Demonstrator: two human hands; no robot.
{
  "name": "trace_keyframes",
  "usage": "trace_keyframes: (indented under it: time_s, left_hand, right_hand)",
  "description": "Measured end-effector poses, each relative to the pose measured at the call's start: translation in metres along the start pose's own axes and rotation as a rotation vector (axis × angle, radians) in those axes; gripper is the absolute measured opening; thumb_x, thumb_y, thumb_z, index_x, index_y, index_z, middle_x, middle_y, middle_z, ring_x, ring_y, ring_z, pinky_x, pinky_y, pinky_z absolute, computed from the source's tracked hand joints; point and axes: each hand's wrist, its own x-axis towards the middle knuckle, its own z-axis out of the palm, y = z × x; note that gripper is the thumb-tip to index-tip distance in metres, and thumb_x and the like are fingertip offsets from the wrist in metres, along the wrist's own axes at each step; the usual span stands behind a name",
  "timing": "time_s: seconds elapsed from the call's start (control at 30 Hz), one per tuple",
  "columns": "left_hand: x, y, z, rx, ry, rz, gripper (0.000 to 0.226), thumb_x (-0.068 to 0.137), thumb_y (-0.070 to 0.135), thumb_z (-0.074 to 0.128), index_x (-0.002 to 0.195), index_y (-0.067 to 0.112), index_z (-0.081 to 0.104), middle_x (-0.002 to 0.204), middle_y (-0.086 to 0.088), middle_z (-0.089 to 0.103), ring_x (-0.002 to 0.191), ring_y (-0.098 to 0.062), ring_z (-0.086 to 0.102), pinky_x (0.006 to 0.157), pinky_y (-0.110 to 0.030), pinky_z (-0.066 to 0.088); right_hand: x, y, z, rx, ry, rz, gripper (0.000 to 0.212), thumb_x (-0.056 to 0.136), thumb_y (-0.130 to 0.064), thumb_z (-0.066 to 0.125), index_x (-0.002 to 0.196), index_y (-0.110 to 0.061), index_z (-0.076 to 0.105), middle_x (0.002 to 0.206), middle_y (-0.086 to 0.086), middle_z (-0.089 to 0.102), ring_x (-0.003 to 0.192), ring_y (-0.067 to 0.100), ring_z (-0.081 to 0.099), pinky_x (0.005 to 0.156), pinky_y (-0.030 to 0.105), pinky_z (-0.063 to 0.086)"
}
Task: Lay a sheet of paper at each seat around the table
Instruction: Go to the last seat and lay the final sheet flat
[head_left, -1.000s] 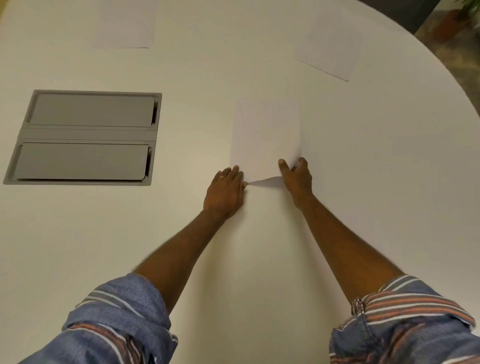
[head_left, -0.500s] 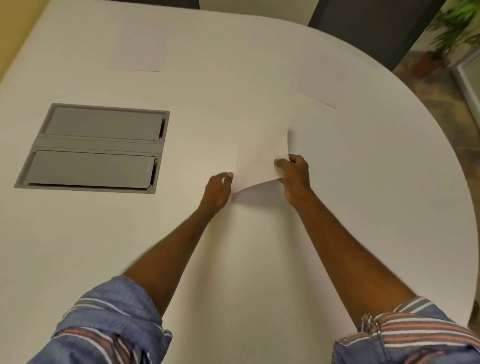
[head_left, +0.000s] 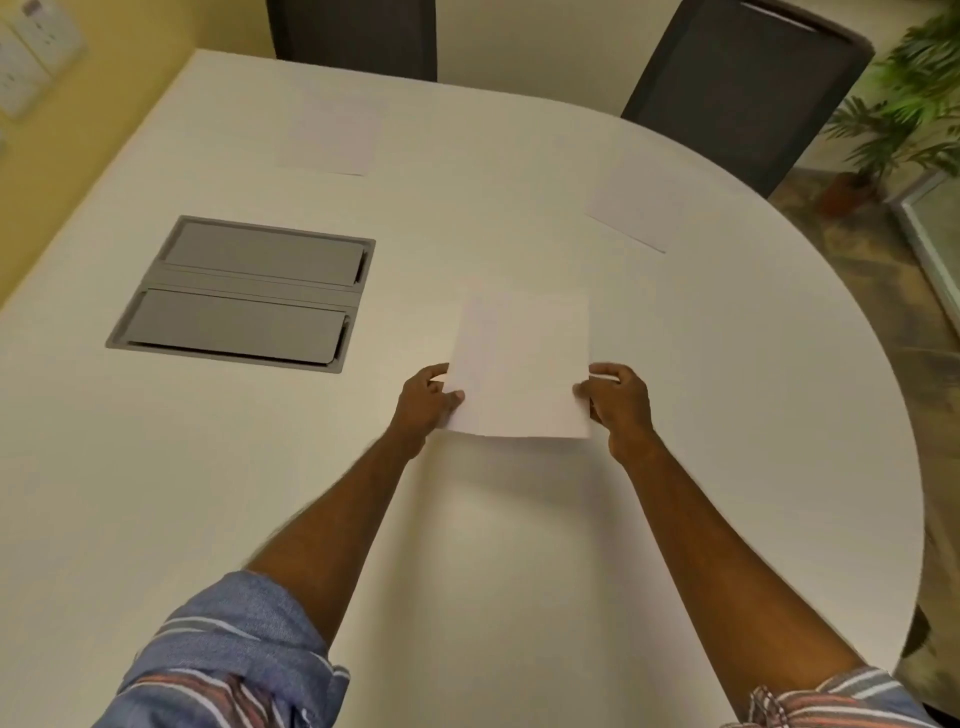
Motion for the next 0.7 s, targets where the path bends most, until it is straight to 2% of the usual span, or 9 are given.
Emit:
trace_keyframes:
  time_s: [0.17,0.33,0.5,0.57,0.63,0.7]
  left_hand:
    - [-0.055,-0.018,-0.04,0.134,0.044,0.064,0.042,0.083,0.005,0.073,0.122,0.016,0.063,0.1,-0.012,0.072,0.094,-0.03,0.068,0.082,-0.043,0.056]
    - [-0.099,-0.042,-0.078,0.241,0.192,0.059,0.037,0.085,0.008,0.071,0.121,0.016,0.066,0.094,-0.006,0.068,0.086,-0.022,0.062,0.073,-0.029,0.049]
    - [-0.134,-0.062,-0.119,0.345,0.279,0.039,0.037,0.085,0.006,0.067,0.121,0.015,0.071,0.102,-0.005,0.071,0.09,-0.018,0.059,0.08,-0.024,0.041]
    - [-0.162,-0.075,-0.151,0.368,0.337,0.001,0.037,0.085,0.005,0.067,0.121,0.014,0.071,0.099,-0.008,0.071,0.089,-0.018,0.058,0.081,-0.024,0.041]
    - [-0.176,-0.084,-0.171,0.386,0.372,-0.024,0.037,0.085,0.003,0.066,0.12,0.013,0.071,0.092,-0.007,0.068,0.088,-0.018,0.057,0.08,-0.024,0.04]
    - [-0.188,-0.091,-0.185,0.412,0.39,-0.036,0.037,0.084,0.002,0.066,0.119,0.013,0.071,0.088,-0.002,0.065,0.087,-0.018,0.057,0.078,-0.024,0.04]
  right_hand:
    - [-0.034,0.035,0.02,0.006,-0.055,0.074,0.03,0.075,-0.005,0.078,0.1,-0.016,0.065,0.107,0.013,0.07,0.092,0.026,0.07,0.068,0.032,0.057]
    - [-0.079,0.065,0.052,-0.071,-0.104,0.055,0.029,0.074,-0.002,0.076,0.098,-0.013,0.066,0.102,0.012,0.07,0.085,0.024,0.07,0.073,0.034,0.06]
    - [-0.126,0.087,0.083,-0.141,-0.156,0.008,0.026,0.074,-0.003,0.077,0.095,-0.012,0.065,0.087,0.003,0.069,0.071,0.02,0.069,0.081,0.044,0.06]
    - [-0.158,0.098,0.106,-0.175,-0.203,-0.037,0.029,0.073,-0.004,0.078,0.096,-0.013,0.064,0.085,0.001,0.068,0.075,0.021,0.069,0.081,0.044,0.06]
    - [-0.179,0.107,0.119,-0.208,-0.223,-0.113,0.033,0.074,-0.004,0.079,0.1,-0.014,0.061,0.085,0.003,0.068,0.08,0.023,0.069,0.077,0.036,0.059]
    - [-0.2,0.114,0.127,-0.228,-0.236,-0.181,0.039,0.076,-0.004,0.078,0.107,-0.014,0.057,0.082,0.001,0.067,0.077,0.021,0.067,0.067,0.023,0.051]
